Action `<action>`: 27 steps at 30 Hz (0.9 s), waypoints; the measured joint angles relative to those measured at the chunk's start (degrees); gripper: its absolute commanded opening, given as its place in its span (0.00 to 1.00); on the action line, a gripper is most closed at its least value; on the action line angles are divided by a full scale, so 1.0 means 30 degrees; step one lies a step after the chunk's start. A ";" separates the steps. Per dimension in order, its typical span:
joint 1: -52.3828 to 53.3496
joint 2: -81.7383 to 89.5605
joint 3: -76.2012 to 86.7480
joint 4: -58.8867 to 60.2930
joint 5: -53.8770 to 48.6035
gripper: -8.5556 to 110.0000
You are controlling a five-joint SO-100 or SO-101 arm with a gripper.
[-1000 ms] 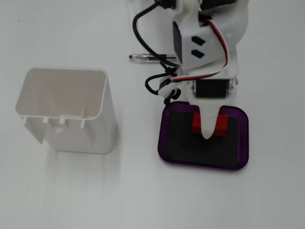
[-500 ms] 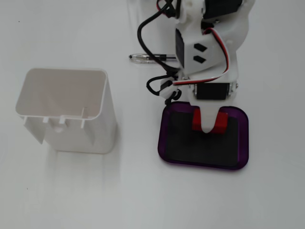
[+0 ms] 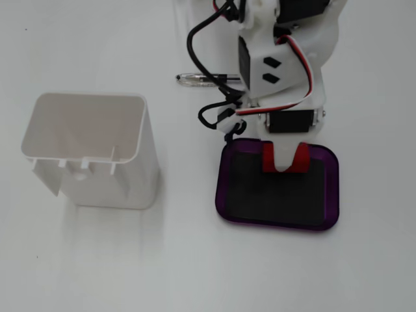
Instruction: Remove the cube from the box.
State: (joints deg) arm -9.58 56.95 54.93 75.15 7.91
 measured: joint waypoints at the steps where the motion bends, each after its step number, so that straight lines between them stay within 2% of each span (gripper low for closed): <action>1: 0.0029 0.0000 -0.0527 0.0820 -0.0439 0.07; 7: 0.0029 0.0645 -0.4248 0.5010 -0.1553 0.07; 14: -0.0029 0.4541 -0.6445 0.6943 -0.2344 0.07; 22: 0.0059 1.2861 0.0498 0.7031 -0.4629 0.07; 27: 0.0059 1.7051 0.7764 0.4746 -0.6035 0.07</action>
State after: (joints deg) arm -9.40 108.11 78.22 89.38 -10.20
